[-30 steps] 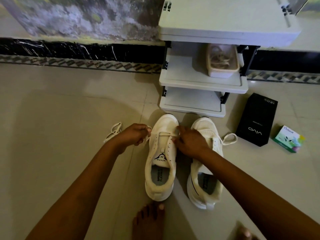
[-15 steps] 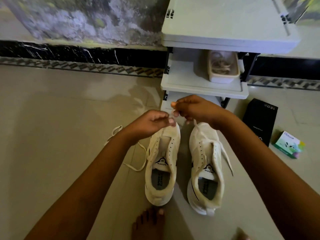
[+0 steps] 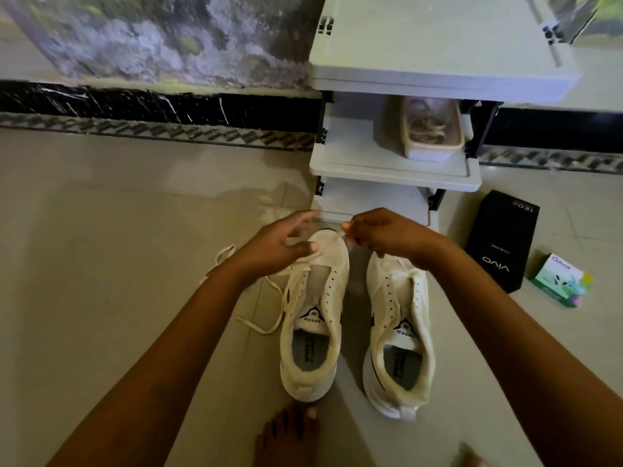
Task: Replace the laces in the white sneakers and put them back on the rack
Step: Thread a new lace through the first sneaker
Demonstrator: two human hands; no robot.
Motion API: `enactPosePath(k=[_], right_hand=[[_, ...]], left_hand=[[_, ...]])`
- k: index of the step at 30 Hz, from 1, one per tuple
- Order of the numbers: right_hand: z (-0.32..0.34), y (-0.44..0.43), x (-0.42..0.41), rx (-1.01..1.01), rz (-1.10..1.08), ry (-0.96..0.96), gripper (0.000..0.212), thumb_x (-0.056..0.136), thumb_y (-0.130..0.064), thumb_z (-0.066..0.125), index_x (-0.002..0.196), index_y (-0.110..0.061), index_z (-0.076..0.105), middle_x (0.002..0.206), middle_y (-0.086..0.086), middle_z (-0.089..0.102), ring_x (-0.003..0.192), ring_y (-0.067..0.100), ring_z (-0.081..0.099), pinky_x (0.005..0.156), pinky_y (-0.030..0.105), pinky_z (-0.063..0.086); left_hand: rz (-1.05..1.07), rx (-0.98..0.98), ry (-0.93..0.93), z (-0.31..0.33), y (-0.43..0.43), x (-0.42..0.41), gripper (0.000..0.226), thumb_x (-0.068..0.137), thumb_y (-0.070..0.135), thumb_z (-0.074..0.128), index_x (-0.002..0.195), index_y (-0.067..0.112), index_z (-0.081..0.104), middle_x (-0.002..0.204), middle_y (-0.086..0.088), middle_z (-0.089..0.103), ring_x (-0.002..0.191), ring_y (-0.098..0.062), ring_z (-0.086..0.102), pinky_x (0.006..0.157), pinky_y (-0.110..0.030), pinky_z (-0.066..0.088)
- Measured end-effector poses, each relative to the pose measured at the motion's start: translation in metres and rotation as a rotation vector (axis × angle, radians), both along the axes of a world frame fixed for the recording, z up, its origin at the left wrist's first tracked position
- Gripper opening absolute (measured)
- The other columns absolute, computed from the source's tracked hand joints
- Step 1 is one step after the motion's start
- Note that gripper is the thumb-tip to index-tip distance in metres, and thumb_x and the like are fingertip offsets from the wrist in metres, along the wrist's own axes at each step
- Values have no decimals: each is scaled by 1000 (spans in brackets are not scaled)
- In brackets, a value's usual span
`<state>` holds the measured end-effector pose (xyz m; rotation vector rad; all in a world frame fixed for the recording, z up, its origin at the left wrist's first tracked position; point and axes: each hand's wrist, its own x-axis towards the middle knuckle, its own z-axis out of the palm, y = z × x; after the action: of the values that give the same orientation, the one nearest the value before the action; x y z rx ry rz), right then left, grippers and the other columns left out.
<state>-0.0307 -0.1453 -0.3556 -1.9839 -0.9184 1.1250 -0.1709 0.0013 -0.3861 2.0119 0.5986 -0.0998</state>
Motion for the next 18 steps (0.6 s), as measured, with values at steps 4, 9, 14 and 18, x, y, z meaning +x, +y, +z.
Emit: enactPosePath(k=[4,9,14,18], right_hand=[[-4,1,-3,65,-41,-15,30,97,-30,49,71,-20,62,65,-6,48,64,8,44,61,19,33],[-13,-7,7,34,-82,-93,23,96,-22,51,81,-16,67,71,5,50,70,19,44,63,24,36],[-26,-15,23,-58,-163,-310,20,96,-15,50,98,-6,67,88,4,58,83,16,51,75,25,37],[-31,-14,17,-50,-156,-281,23,96,-7,45,102,-6,67,85,0,57,80,13,51,70,22,37]], left_hand=[[-59,-138,-98,9,-18,11,16,88,17,62,100,10,70,103,-5,70,94,-7,63,81,-15,48],[163,-75,-57,-3,5,-3,12,88,18,63,89,11,72,77,-1,69,75,-13,61,71,-25,47],[297,361,400,-31,47,-19,5,79,21,72,80,18,75,84,-3,71,85,-21,65,77,-30,51],[195,644,660,-36,33,-15,15,85,22,62,98,18,68,104,-6,67,99,-25,62,93,-33,41]])
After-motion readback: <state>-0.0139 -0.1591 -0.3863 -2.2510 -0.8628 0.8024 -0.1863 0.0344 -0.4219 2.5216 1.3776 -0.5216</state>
